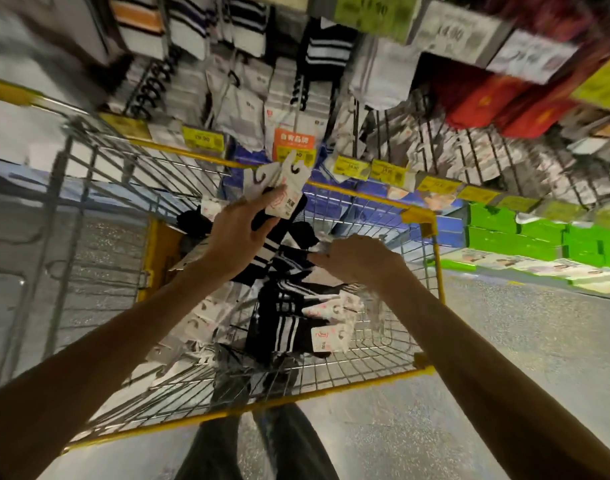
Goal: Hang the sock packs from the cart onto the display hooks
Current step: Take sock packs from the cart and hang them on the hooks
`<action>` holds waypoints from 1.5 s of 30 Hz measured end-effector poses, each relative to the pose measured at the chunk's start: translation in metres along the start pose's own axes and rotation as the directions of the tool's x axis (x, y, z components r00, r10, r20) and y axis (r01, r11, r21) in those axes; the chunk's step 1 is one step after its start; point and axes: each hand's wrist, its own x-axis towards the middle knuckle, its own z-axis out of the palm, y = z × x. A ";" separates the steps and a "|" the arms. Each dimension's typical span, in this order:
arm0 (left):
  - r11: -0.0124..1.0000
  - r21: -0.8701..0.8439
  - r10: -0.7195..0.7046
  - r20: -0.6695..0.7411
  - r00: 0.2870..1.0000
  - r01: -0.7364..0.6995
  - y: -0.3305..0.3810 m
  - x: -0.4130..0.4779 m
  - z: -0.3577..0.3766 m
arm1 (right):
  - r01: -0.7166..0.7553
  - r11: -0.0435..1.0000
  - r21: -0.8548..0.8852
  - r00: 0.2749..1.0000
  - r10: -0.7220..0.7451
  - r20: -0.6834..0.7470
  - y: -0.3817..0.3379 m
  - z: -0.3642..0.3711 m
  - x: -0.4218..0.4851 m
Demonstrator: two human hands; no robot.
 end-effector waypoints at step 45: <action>0.653 -0.650 -0.245 0.303 0.921 0.388 0.094 0.032 -0.165 | 0.260 -0.016 0.965 0.949 0.189 -0.253 -0.062 -0.101 -0.102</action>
